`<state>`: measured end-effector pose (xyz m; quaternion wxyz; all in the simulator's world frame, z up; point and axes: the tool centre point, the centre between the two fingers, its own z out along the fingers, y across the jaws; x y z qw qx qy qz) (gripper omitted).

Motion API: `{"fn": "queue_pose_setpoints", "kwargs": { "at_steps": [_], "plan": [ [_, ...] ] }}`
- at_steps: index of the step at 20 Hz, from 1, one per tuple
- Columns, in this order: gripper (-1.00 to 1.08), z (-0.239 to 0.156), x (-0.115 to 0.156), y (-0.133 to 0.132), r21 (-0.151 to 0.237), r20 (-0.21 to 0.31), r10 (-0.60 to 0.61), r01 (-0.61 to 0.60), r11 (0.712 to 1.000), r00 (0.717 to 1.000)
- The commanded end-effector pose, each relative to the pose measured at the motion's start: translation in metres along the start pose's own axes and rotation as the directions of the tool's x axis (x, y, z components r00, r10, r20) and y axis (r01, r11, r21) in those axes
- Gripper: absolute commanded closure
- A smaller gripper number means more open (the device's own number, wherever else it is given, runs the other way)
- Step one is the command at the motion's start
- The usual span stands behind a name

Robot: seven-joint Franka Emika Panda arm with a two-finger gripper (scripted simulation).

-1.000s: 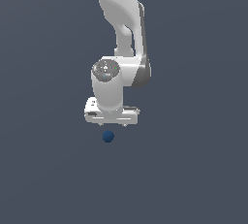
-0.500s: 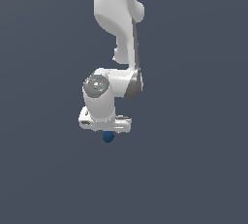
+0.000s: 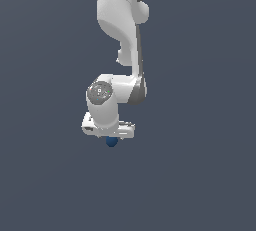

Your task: Pick up the object and move it to a goal position.

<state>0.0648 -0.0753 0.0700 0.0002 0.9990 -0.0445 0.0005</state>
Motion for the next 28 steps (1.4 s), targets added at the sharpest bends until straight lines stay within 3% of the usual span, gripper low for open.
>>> {"fn": "queue_pose_setpoints", "kwargs": {
  "at_steps": [1,11,12,28],
  "plan": [
    [-0.92,0.012,-0.001,0.000,0.000,0.001,0.001,-0.001,1.000,1.000],
    [-0.92,0.039,0.000,0.001,0.000,0.001,0.001,-0.001,1.000,1.000],
    [1.08,0.039,0.000,0.001,0.000,0.001,0.001,-0.001,1.000,1.000],
    [1.08,0.037,-0.004,-0.004,0.000,0.002,0.001,-0.001,1.000,1.000]
  ]
}}
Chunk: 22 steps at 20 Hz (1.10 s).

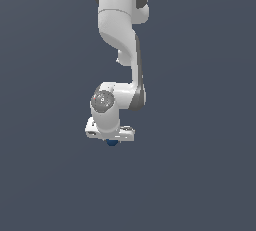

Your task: Pick up the object and move it to a goal position.

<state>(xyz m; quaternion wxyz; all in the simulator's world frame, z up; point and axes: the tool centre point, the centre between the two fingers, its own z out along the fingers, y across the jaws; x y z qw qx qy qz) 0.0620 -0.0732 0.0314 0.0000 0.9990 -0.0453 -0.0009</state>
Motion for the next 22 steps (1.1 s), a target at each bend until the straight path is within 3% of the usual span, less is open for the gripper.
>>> {"fn": "queue_pose_setpoints", "kwargs": {
  "at_steps": [1,11,22],
  "plan": [
    [1.08,-0.002,-0.003,-0.004,0.000,-0.001,-0.001,0.001,1.000,1.000],
    [1.08,-0.017,-0.034,-0.036,0.000,-0.001,-0.001,0.001,1.000,1.000],
    [1.08,-0.051,-0.105,-0.109,0.000,-0.002,-0.001,0.001,1.000,1.000]
  ]
}}
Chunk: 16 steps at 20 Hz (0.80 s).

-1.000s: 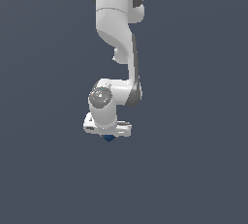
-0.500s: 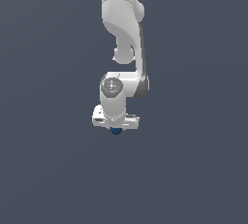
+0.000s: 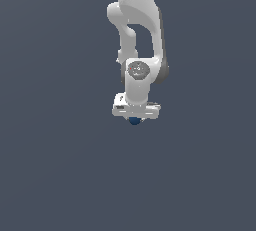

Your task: Pick up the object and move it to a goal position.

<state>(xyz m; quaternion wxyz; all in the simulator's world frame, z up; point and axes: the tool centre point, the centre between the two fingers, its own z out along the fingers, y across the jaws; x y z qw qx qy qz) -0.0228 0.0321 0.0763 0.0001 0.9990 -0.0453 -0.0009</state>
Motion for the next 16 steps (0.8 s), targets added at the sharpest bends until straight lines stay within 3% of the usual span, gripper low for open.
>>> {"fn": "queue_pose_setpoints", "kwargs": {
  "at_steps": [1,9,16],
  "plan": [
    [1.08,-0.010,-0.019,-0.020,0.000,-0.002,-0.001,0.001,1.000,1.000],
    [1.08,-0.036,-0.071,-0.076,0.000,-0.002,-0.001,0.001,1.000,1.000],
    [1.08,-0.051,-0.100,-0.111,0.000,-0.002,-0.001,0.001,1.000,1.000]
  ]
}}
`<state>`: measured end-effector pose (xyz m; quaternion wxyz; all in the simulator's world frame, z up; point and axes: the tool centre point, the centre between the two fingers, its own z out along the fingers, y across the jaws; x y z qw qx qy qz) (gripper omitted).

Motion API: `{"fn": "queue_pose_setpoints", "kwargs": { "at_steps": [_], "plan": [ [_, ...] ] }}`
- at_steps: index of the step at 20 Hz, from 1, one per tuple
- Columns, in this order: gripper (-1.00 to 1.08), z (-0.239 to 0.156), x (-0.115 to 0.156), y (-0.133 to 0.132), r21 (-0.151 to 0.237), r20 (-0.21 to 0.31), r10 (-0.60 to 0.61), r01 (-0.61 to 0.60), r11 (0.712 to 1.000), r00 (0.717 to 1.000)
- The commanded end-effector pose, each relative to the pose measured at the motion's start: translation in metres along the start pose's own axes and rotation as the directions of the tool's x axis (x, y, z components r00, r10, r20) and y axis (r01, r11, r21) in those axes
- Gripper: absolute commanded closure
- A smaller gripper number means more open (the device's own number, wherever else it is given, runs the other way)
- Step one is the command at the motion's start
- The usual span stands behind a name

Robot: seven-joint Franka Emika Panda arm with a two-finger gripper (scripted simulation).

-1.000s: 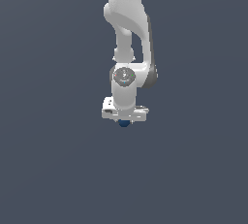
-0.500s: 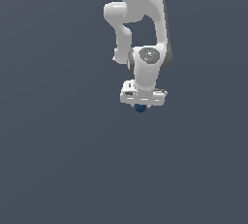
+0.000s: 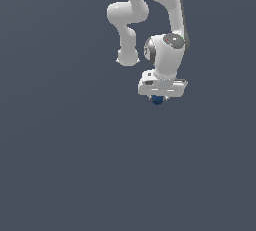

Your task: Pick up the object and move it to a goal position.

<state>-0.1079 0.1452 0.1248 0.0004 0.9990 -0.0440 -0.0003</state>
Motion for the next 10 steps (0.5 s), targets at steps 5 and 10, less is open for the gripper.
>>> {"fn": "queue_pose_setpoints", "kwargs": {
  "at_steps": [5,10],
  "plan": [
    [1.08,-0.0079,-0.0131,-0.0159,0.000,-0.001,0.002,-0.002,1.000,1.000],
    [1.08,-0.0075,-0.0112,-0.0153,0.001,0.000,0.002,-0.002,1.000,1.000]
  ]
}}
